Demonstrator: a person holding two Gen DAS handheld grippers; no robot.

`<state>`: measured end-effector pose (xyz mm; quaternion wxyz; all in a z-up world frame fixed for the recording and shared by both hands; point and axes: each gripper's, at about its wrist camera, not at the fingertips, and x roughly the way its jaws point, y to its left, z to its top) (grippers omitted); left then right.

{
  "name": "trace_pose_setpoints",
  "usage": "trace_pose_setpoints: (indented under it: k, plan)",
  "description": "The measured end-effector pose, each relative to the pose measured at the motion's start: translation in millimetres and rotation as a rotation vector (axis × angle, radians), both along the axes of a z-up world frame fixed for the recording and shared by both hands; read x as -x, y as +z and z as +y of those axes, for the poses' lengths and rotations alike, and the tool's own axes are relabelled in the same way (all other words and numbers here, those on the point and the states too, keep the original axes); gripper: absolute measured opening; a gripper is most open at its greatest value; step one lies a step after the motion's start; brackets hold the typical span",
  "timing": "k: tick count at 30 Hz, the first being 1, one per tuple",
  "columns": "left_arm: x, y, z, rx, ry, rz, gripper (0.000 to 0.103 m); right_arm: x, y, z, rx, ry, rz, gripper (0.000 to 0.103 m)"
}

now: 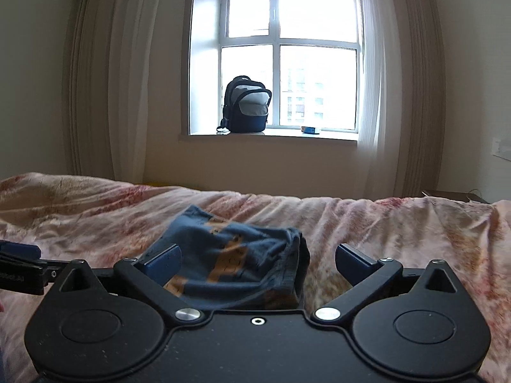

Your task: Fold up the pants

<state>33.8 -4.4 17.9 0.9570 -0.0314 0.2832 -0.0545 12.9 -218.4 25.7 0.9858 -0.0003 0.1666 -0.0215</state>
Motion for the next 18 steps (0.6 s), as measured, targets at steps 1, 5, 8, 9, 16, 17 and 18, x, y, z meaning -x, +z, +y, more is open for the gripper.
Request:
trace_pose_setpoints:
  k: [1, 5, 8, 9, 16, 17, 18]
  plan:
    - [4, -2, -1, -0.006, 0.001, 0.002, 0.103, 6, -1, 2, 0.002, 0.0, 0.001, 0.102]
    - [14, -10, -3, -0.026, -0.009, 0.017, 0.103, 25, -5, 8, 0.005, 0.001, 0.006, 0.102]
    - [17, -13, -4, -0.033, -0.013, 0.018, 0.103, 31, -7, 11, 0.004, 0.0, 0.013, 0.102]
    - [17, -14, -5, -0.035, -0.013, 0.017, 0.103, 32, -8, 11, 0.006, -0.003, 0.014, 0.102]
    - [15, -18, -5, -0.044, -0.015, 0.018, 0.103, 32, -13, 7, -0.012, -0.02, 0.036, 0.102]
    - [13, -19, -5, -0.042, -0.014, 0.021, 0.103, 31, -14, 7, -0.013, -0.021, 0.04, 0.102]
    - [13, -20, -5, -0.039, -0.014, 0.025, 0.103, 30, -16, 8, -0.013, -0.021, 0.047, 0.102]
